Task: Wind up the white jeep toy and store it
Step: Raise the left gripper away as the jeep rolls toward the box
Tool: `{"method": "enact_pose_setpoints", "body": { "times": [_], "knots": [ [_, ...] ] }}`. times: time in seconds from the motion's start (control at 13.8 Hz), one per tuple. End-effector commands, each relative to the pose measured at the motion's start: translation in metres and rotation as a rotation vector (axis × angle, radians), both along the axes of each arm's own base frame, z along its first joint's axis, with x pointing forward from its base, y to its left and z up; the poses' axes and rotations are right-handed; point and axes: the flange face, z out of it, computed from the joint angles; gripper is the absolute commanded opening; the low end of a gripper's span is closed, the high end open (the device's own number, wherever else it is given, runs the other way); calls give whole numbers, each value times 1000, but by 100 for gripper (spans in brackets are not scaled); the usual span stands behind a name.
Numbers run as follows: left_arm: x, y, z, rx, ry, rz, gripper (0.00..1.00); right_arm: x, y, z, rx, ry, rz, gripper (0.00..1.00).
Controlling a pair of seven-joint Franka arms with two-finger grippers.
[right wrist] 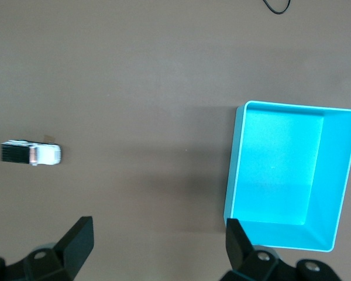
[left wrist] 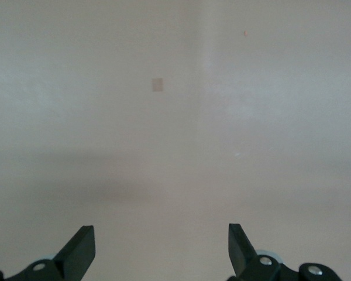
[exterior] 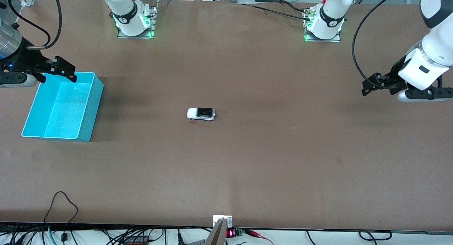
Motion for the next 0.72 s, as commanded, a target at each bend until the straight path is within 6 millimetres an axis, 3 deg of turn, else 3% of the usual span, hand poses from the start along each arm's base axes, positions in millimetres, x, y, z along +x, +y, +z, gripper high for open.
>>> {"method": "enact_pose_setpoints", "body": {
  "times": [0.0,0.43,0.65],
  "knots": [
    [-13,-1,5,54,62,-174,100,-4,-2,0,7,-2,6,100],
    [-3,4,13,40,52,-161,100,2,-7,-18,0,42,2,100],
    [-1,6,21,39,34,-156,100,6,2,-48,-6,148,76,100]
  ]
}}
